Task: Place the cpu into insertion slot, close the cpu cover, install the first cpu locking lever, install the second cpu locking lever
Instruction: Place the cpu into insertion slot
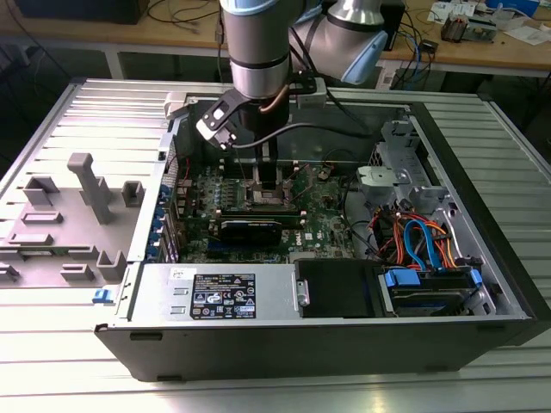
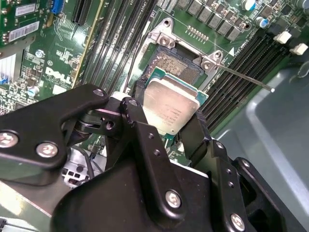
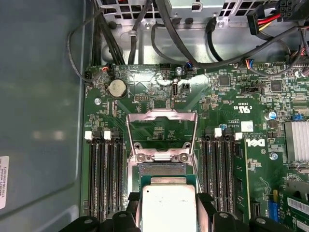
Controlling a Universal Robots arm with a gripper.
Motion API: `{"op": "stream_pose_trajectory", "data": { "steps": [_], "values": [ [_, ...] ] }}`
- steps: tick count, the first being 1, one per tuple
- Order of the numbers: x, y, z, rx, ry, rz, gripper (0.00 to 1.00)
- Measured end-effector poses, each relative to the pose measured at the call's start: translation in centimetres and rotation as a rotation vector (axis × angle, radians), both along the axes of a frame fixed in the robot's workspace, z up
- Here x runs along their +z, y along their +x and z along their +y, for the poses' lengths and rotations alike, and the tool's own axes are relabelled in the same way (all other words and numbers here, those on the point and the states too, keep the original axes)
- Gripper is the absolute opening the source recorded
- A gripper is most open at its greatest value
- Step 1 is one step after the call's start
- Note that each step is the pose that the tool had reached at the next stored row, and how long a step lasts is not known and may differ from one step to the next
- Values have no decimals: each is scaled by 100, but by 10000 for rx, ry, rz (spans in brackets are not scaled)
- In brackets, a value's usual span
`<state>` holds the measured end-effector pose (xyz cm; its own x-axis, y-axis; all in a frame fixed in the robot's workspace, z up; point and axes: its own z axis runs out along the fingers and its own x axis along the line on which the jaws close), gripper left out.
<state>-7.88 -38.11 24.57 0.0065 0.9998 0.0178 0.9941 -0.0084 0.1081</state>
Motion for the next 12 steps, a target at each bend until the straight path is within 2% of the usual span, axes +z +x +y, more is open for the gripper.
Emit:
{"op": "stream_pose_trajectory", "data": {
  "steps": [12],
  "values": [
    [-128,-17,0,10,0,-38,55]
  ]
}}
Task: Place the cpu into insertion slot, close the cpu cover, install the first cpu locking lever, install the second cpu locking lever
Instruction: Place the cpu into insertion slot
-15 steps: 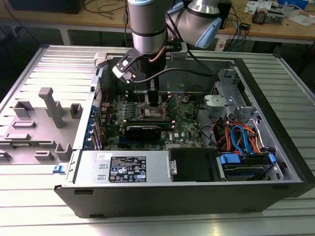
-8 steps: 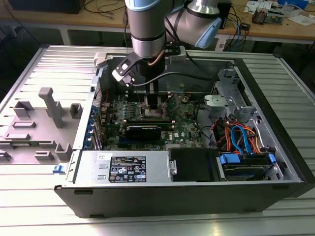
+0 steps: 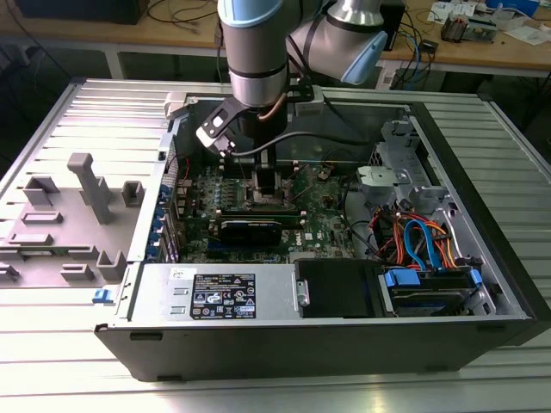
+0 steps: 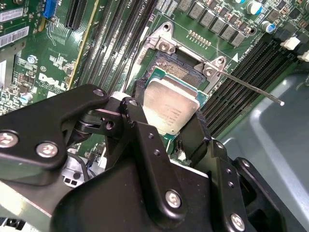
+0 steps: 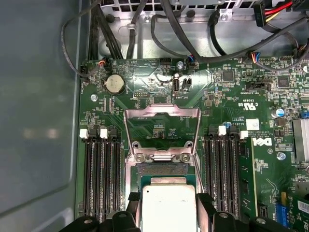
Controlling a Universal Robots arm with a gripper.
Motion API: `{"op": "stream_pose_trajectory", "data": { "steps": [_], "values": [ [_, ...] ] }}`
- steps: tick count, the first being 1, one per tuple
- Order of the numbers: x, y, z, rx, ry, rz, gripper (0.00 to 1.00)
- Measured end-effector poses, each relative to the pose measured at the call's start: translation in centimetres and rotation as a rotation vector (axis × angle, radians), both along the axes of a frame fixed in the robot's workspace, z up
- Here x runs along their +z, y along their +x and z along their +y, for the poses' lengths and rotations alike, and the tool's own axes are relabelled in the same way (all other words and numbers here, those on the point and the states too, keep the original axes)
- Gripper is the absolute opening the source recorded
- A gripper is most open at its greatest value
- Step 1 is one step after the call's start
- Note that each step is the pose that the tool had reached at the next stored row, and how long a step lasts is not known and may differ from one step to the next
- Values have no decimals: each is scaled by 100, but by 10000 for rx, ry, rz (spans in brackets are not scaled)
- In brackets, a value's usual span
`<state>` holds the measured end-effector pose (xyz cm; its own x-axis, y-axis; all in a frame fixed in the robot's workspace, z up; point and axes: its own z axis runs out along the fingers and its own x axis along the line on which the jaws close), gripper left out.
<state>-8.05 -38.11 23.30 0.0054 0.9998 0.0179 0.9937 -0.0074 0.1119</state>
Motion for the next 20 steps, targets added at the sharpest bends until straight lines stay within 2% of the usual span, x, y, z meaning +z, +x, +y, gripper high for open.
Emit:
{"op": "stream_pose_trajectory", "data": {
  "steps": [6,17,20],
  "values": [
    [-47,-6,0,3,0,-18,55],
    [-58,-6,0,1,-1,-18,55],
    [-70,-6,1,2,2,-46,55]
  ]
}}
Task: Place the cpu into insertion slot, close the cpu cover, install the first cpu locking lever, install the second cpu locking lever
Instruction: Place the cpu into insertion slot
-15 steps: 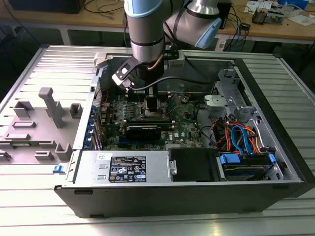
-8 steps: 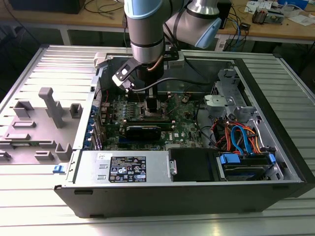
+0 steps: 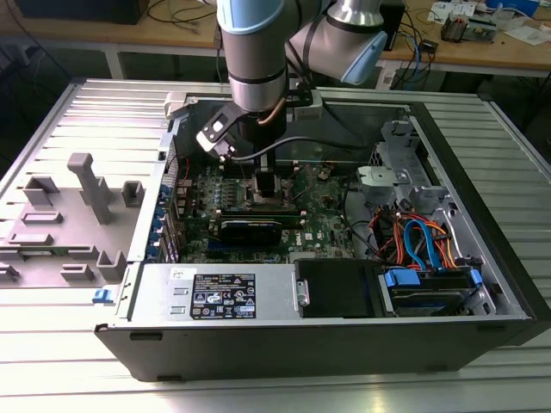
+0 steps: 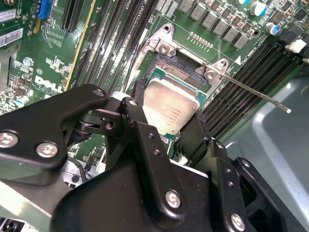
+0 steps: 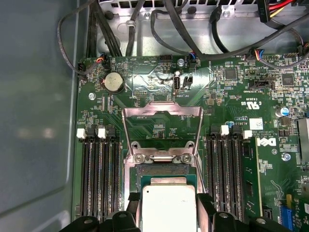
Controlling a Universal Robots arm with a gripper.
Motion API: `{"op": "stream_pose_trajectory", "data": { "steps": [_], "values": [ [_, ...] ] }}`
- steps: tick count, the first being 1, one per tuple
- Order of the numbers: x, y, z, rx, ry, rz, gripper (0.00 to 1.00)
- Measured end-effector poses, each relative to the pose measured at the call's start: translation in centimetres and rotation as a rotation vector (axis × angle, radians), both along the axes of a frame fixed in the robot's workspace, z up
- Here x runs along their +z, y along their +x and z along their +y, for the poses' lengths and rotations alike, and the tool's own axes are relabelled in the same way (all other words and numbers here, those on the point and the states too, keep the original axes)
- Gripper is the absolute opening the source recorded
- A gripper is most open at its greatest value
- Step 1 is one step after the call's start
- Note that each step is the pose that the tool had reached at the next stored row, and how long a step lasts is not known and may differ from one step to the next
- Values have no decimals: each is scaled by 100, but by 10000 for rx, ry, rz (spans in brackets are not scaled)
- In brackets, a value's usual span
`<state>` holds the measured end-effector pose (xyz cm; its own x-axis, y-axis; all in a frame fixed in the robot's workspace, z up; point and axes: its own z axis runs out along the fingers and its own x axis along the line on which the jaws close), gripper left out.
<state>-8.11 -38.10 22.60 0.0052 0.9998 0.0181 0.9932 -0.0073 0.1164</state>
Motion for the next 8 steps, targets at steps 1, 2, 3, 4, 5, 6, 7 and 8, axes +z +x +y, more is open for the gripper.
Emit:
{"op": "stream_pose_trajectory", "data": {
  "steps": [1,2,3,4,5,6,7,8],
  "values": [
    [-12,-1,0,-1,-4,-15,55],
    [-25,0,2,0,-7,-27,55],
    [-33,0,3,1,-8,-29,55],
    [-40,0,4,0,-8,-29,55],
    [-45,0,4,0,-11,-29,55],
    [-55,0,5,0,-19,-28,55],
    [-65,0,6,0,-22,-28,55],
    [-73,0,6,1,-24,-28,55]
  ]
}}
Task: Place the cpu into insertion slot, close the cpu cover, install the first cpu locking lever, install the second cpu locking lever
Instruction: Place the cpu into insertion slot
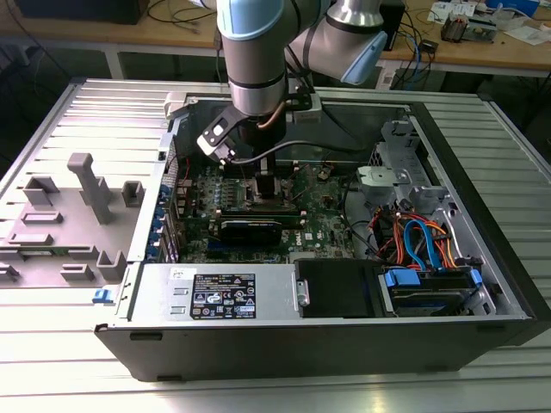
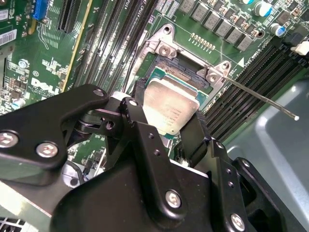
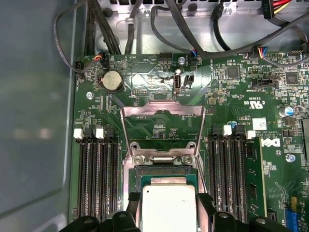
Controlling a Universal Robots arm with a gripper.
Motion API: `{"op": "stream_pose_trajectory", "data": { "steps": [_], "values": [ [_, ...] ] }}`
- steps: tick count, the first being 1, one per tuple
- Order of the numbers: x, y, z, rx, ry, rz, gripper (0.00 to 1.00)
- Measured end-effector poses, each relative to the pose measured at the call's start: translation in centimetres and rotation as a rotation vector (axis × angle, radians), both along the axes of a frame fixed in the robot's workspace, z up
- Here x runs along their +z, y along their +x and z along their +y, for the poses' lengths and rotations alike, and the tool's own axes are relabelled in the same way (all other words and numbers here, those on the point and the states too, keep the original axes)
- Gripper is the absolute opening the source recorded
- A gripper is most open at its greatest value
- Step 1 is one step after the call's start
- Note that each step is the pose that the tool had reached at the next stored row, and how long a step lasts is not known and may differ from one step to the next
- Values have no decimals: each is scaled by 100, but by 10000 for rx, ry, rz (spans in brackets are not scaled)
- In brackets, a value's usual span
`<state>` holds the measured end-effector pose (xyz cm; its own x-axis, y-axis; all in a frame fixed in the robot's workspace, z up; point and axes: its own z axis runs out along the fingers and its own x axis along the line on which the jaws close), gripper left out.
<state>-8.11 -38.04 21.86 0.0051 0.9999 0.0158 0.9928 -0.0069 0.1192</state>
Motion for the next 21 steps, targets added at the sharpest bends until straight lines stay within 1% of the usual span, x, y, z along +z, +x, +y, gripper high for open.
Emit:
{"op": "stream_pose_trajectory", "data": {
  "steps": [2,12,18,19,20,21],
  "values": [
    [-29,0,0,0,-1,0,55],
    [-46,2,3,-11,-12,0,55],
    [-90,2,6,-12,-23,-2,55],
    [-97,1,6,-8,-43,-2,55],
    [-124,2,19,11,-394,0,55],
    [-106,2,20,9,-385,-2,55]
  ]
}}
